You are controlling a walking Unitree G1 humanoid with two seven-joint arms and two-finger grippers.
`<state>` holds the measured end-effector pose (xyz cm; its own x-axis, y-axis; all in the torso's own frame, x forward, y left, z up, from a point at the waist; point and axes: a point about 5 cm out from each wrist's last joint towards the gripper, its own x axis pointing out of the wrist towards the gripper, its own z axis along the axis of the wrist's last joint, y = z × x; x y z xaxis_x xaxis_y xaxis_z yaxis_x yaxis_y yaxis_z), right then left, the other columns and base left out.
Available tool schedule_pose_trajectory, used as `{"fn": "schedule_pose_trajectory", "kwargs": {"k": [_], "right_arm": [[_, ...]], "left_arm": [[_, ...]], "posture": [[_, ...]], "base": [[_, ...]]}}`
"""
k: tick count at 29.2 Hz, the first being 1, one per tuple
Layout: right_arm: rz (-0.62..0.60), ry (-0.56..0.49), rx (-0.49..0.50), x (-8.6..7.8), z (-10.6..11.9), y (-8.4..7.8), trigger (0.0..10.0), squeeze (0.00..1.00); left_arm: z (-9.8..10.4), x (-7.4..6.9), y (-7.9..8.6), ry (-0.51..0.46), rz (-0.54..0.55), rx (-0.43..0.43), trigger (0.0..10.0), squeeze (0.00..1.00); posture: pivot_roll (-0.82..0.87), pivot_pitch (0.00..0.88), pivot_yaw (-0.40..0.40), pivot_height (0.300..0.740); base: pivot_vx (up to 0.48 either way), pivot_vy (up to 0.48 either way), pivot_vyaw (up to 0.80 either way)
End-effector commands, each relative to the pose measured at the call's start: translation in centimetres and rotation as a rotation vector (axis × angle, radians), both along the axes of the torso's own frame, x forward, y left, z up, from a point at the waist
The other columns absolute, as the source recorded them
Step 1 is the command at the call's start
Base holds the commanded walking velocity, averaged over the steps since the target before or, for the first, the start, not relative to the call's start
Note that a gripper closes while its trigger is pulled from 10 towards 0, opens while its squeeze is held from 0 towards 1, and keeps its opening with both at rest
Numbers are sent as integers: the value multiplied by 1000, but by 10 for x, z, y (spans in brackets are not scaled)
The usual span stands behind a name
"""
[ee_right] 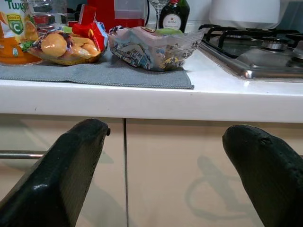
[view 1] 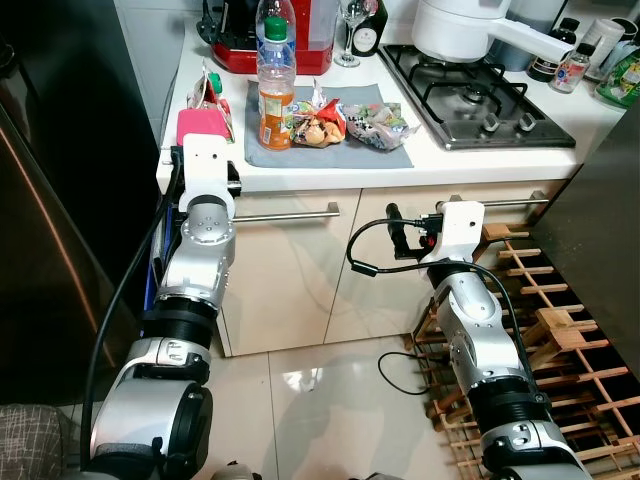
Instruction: Restocking fridge
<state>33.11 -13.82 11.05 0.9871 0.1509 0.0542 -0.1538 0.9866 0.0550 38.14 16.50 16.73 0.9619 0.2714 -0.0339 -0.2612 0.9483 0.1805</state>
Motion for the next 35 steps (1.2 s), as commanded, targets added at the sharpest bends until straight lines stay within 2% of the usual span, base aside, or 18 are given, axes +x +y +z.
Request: {"fn": "schedule_pose_trajectory", "kwargs": {"k": [1,7,18,21,22,23,25,26,32,35], "right_arm": [[-5,0,-8,0,1,-3,10000,0],[-7,0,-9,-1,2,-4,10000,0],[-13,-3,-8,-2,2,-5,10000,0],[-17,-9,-1,0,3,-5,10000,0],[-17,-9,-1,0,3,-5,10000,0],[-24,-17,7,1,5,-5,10000,0],[-28,-21,9,2,6,-6,10000,0],[-35,-26,12,2,7,-7,10000,0],[-43,-44,11,2,11,-6,10000,0],[-43,-56,2,2,13,-6,10000,0]], "left_arm": [[8,4,-4,-42,-18,-25,0,0],[12,4,-6,-90,-50,-37,0,0],[46,-13,-11,-272,-96,-14,0,0],[75,-28,-13,-432,-139,-1,0,0],[75,-28,-13,-432,-139,-1,0,0],[83,-39,-14,-487,-157,21,0,0],[84,-43,-14,-498,-156,20,0,0],[80,-50,-14,-485,-157,-1,10000,0],[68,-64,-14,-462,-193,-11,10000,0],[68,-67,-19,-461,-194,51,10000,0]], "posture": [[5,0,-58,740],[3,0,-57,740],[5,0,-56,740],[13,0,-52,740],[13,0,-52,740],[14,0,-47,740],[15,0,-46,740],[20,0,-41,740],[27,0,-42,740],[38,0,-48,740]], "base": [[0,0,0],[0,0,0],[0,0,0],[0,0,0],[0,0,0],[0,0,0],[0,0,0],[0,0,0],[0,0,0],[0,0,0]]}}
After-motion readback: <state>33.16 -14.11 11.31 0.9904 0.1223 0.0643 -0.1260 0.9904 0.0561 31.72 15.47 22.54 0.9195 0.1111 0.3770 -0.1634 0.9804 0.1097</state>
